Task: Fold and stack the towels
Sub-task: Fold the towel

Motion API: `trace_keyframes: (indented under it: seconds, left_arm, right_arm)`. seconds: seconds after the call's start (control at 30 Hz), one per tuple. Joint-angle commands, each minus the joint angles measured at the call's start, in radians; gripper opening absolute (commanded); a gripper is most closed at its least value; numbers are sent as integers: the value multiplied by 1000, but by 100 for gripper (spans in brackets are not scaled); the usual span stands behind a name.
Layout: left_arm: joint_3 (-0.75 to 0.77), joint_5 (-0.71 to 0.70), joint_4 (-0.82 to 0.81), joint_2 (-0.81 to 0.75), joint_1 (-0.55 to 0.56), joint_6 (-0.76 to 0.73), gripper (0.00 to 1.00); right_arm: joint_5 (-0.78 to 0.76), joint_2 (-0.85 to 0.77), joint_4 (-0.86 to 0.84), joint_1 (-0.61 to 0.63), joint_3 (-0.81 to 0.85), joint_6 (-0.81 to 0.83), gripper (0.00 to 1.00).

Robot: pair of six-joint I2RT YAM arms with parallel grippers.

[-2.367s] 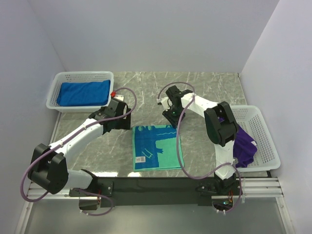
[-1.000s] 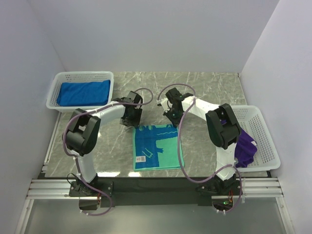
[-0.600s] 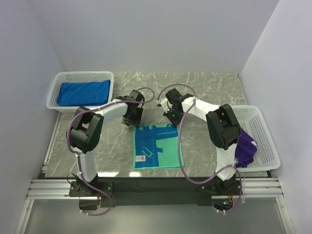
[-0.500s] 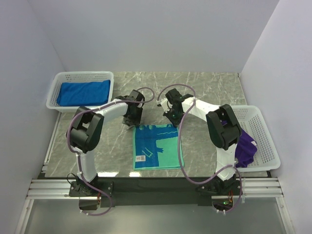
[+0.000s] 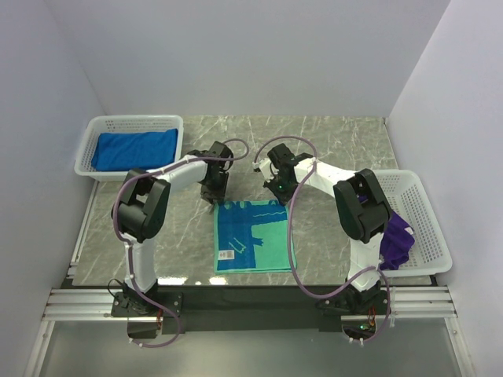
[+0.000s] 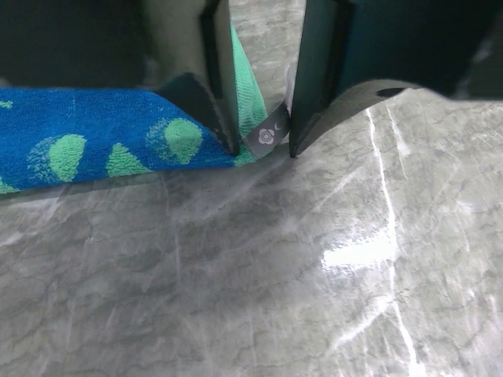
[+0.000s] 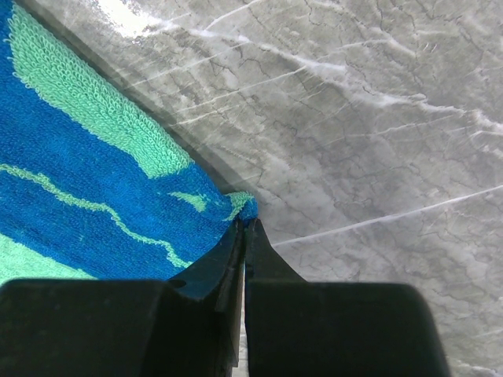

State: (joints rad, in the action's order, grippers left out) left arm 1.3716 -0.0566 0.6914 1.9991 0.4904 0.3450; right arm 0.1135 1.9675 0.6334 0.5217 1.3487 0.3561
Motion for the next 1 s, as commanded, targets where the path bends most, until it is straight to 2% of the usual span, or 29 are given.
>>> trace_keyframes:
  seconds: [0.0, 0.23, 0.3, 0.4, 0.7, 0.97]
  left_arm:
    - [-92, 49, -27, 187, -13, 2, 35]
    - [-98, 84, -36, 219, -16, -12, 12]
    - [-97, 74, -36, 210, -15, -17, 1]
    - [-92, 60, -46, 179, -16, -24, 1]
    - [-39, -123, -164, 29, -35, -40, 1]
    - [-98, -204, -453, -92, -35, -70, 1]
  right_arm:
    - [-23, 33, 9, 11, -54, 1, 0]
    - [-32, 33, 9, 11, -54, 1, 0]
    - [-34, 31, 9, 11, -52, 3, 0]
    - [-46, 28, 6, 9, -39, 0, 0]
    - [-98, -7, -31, -46, 46, -35, 0]
    - [-221, -32, -139, -55, 66, -51, 0]
